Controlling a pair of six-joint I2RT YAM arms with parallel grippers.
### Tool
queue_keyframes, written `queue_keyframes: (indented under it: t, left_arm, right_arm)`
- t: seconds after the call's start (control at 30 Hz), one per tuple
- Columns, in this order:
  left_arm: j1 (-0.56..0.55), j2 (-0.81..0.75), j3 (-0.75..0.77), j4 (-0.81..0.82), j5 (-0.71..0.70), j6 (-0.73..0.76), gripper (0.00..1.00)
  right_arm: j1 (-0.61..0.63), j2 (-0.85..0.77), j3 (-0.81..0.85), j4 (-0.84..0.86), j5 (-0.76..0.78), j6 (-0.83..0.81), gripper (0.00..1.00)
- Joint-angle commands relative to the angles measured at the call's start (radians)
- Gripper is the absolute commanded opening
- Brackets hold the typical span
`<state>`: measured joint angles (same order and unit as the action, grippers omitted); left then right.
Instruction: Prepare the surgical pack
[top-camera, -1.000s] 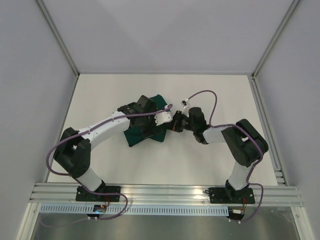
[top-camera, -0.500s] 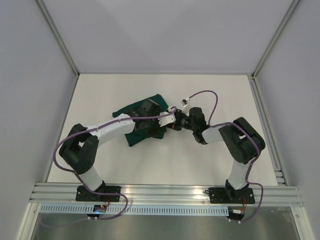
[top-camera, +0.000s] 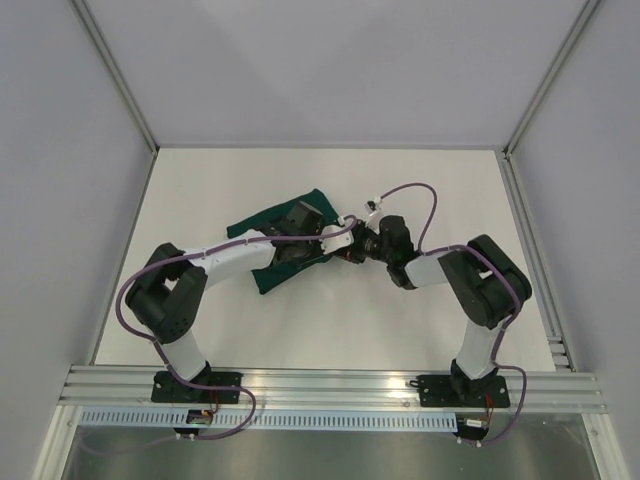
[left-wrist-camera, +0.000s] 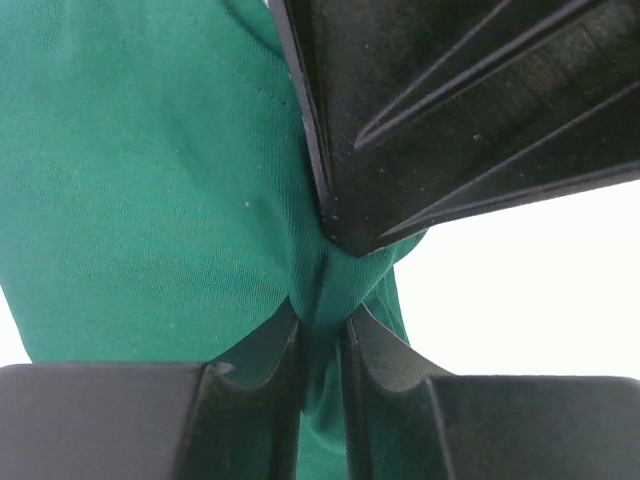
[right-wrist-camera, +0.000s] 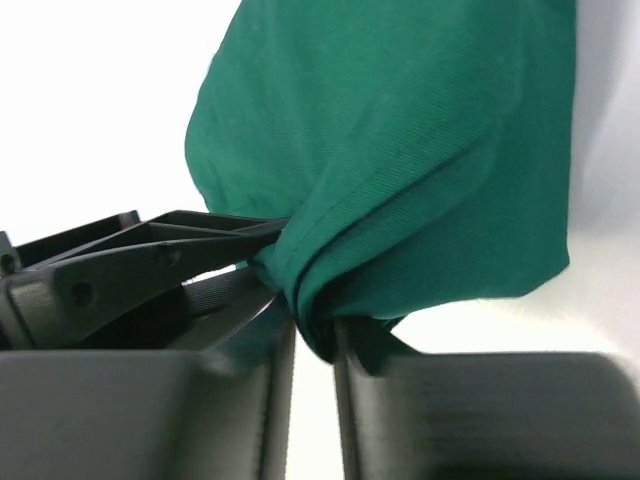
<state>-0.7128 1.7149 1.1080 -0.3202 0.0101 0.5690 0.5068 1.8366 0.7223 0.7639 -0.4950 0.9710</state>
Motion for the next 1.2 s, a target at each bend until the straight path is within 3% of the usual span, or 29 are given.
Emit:
queue_keyframes:
  t: [0.0, 0.13, 0.3, 0.4, 0.53, 0.6, 0.83, 1.17]
  left_arm:
    - [-0.005, -0.026, -0.01, 0.009, 0.007, -0.012, 0.22]
    - [-0.005, -0.043, -0.008, 0.012, 0.007, -0.02, 0.18]
    - [-0.007, -0.055, -0.002, 0.01, 0.005, -0.02, 0.17]
    - [-0.007, -0.066, 0.001, 0.0, 0.017, -0.031, 0.17]
    - [-0.005, -0.072, 0.013, -0.006, 0.03, -0.041, 0.17]
    - [-0.007, -0.067, 0.021, -0.011, 0.027, -0.043, 0.17]
    - [-0.005, -0.075, 0.033, -0.022, 0.036, -0.054, 0.18]
    - [-0.005, -0.087, 0.047, -0.039, 0.051, -0.07, 0.19]
  right_arm:
    - [-0.017, -0.053, 0.0, -0.023, 0.064, -0.017, 0.24]
    - [-0.027, -0.12, -0.029, -0.188, 0.147, -0.049, 0.47]
    - [-0.027, -0.241, -0.093, -0.319, 0.211, -0.072, 0.55]
    - [-0.016, -0.267, -0.116, -0.336, 0.202, -0.051, 0.45]
    - [0.05, -0.261, -0.118, -0.308, 0.179, -0.008, 0.1]
    - [0.071, -0.241, -0.109, -0.264, 0.168, 0.008, 0.01]
    - [0.09, -0.104, -0.043, -0.124, 0.09, 0.116, 0.0]
    - [0.104, 0.027, 0.029, -0.011, 0.141, 0.242, 0.01]
